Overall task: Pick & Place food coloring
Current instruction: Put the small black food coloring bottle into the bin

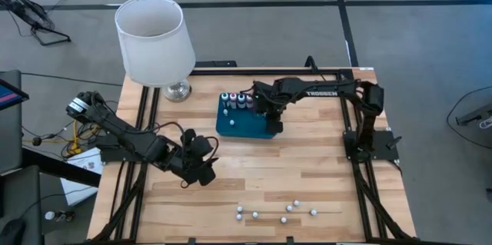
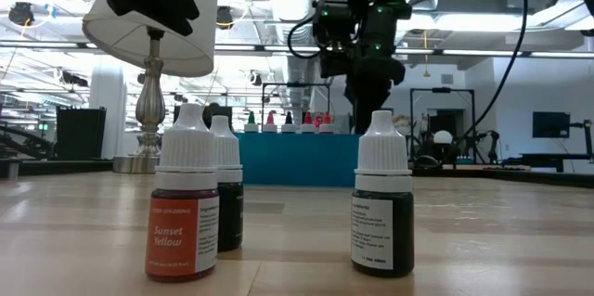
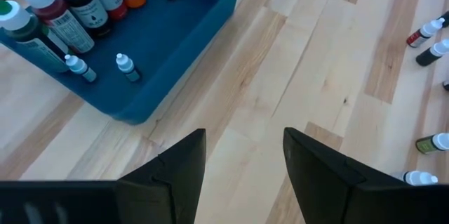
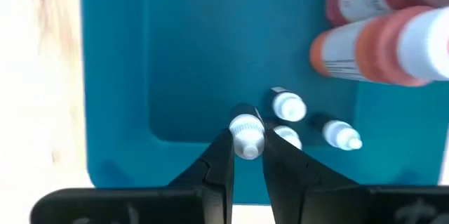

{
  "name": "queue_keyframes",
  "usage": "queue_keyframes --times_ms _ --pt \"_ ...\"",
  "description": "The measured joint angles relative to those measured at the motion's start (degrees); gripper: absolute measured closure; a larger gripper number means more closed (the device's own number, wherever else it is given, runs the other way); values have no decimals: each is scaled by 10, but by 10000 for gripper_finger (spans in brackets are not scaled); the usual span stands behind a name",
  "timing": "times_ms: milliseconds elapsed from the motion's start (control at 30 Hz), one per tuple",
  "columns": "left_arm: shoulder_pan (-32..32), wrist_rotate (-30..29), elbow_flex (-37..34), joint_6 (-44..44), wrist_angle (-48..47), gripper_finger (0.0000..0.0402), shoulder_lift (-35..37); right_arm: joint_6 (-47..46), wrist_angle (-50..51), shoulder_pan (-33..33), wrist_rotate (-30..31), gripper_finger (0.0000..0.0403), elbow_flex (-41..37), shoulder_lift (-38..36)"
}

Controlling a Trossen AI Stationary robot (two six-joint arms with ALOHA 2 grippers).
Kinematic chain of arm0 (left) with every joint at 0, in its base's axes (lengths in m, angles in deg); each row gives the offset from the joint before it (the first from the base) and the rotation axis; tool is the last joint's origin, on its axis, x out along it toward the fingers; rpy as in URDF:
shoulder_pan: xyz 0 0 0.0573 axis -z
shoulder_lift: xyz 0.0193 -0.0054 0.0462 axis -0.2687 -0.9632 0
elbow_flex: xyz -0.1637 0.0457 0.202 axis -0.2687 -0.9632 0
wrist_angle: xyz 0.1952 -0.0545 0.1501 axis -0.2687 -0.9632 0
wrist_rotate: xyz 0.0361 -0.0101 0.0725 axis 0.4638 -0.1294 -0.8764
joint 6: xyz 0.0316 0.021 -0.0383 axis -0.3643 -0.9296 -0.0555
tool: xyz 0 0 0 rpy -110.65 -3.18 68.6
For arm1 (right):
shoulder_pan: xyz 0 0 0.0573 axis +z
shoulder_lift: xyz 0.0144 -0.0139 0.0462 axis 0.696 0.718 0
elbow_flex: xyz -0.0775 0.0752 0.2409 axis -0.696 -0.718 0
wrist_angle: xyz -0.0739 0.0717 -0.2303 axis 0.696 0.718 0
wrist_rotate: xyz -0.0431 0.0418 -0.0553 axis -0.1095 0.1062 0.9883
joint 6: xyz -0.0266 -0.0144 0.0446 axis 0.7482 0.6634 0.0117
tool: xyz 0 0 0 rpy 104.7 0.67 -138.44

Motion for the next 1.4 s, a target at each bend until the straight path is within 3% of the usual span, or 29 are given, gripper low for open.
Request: queue_keyframes --times_ms 833,1400 --pt "8 -17 0 22 -12 219 0 30 -82 -6 -4 351 -45 10" --pt "8 -19 -1 30 -13 219 0 30 -72 -5 -9 351 -44 42"
